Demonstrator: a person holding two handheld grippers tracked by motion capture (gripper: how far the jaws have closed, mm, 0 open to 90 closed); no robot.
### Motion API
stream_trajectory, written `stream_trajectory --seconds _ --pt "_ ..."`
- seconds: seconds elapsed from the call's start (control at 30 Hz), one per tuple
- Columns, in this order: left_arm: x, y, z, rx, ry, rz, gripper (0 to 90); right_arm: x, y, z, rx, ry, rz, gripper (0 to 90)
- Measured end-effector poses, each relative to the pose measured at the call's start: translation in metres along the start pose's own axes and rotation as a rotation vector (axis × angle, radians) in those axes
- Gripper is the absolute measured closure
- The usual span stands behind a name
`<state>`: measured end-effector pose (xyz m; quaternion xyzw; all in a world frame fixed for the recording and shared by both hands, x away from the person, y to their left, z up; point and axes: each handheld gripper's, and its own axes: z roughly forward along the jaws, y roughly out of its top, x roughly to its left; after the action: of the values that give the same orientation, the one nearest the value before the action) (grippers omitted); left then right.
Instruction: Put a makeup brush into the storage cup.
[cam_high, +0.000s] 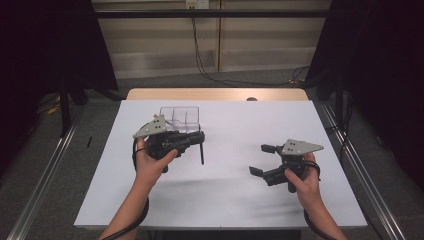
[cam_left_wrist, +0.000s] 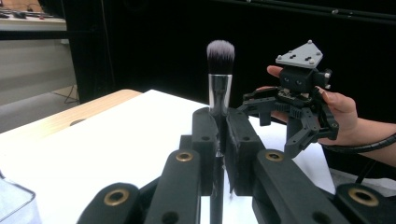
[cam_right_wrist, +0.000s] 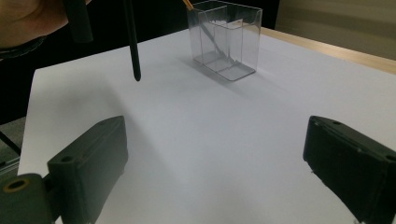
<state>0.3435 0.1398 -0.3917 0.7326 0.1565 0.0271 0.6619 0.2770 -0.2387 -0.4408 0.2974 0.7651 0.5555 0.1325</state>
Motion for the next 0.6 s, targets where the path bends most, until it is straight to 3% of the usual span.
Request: stream_trajectory --seconds 0.6 --pt "-0.001 -0.001 -0.011 -0.012 0.035 0.011 83.6 -0.007 -0.012 -0.016 0.023 -0.041 0.013 6.1"
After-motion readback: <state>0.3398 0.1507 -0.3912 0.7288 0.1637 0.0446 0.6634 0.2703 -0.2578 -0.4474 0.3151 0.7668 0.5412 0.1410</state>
